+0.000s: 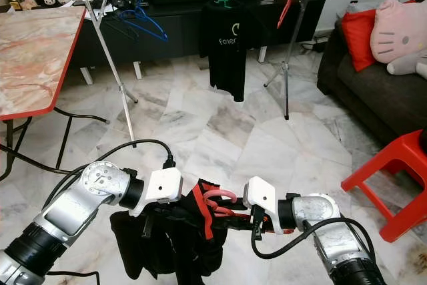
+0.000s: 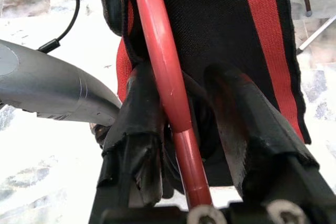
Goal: Hang hanger
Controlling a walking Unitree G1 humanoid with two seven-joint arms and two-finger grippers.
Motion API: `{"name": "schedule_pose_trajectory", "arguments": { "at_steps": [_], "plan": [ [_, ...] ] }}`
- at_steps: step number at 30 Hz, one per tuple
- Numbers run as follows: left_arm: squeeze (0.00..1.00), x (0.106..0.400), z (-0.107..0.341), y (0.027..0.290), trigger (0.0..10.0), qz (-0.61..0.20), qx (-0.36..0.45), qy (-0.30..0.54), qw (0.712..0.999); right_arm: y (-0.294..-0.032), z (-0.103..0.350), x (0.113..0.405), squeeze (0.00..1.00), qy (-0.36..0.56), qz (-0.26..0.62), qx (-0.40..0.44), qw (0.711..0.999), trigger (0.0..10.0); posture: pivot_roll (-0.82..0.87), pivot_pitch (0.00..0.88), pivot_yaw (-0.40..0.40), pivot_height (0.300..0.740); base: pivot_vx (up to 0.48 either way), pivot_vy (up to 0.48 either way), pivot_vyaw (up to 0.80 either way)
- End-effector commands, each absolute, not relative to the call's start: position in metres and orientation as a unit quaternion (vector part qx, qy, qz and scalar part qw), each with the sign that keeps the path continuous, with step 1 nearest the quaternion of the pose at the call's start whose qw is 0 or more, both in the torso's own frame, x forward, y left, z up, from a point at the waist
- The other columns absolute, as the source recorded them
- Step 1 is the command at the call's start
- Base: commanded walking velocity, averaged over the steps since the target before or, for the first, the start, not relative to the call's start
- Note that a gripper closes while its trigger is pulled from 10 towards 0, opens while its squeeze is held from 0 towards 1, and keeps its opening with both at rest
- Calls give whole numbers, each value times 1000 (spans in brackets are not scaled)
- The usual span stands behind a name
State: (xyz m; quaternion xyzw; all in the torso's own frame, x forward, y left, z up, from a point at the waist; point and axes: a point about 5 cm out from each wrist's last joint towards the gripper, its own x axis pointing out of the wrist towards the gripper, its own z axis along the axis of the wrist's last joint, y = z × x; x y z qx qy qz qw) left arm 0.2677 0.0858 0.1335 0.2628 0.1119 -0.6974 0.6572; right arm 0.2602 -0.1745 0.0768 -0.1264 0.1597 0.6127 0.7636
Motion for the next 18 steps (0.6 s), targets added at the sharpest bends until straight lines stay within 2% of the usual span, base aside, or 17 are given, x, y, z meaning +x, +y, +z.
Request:
{"name": "schedule_pose_trajectory", "arguments": {
  "at_steps": [1, 18],
  "plan": [
    [0, 265, 147, 76, 10000, -713, 273, 80, 641, -175, 78, 262, 0, 161, 612, -127, 764, 0, -45, 0, -23, 740, 0, 0, 0],
    [0, 268, 151, 73, 10000, -712, 278, 68, 641, -169, 73, 261, 0, 161, 617, -119, 761, 0, -41, 0, -23, 740, 0, 0, 0]
  ]
}}
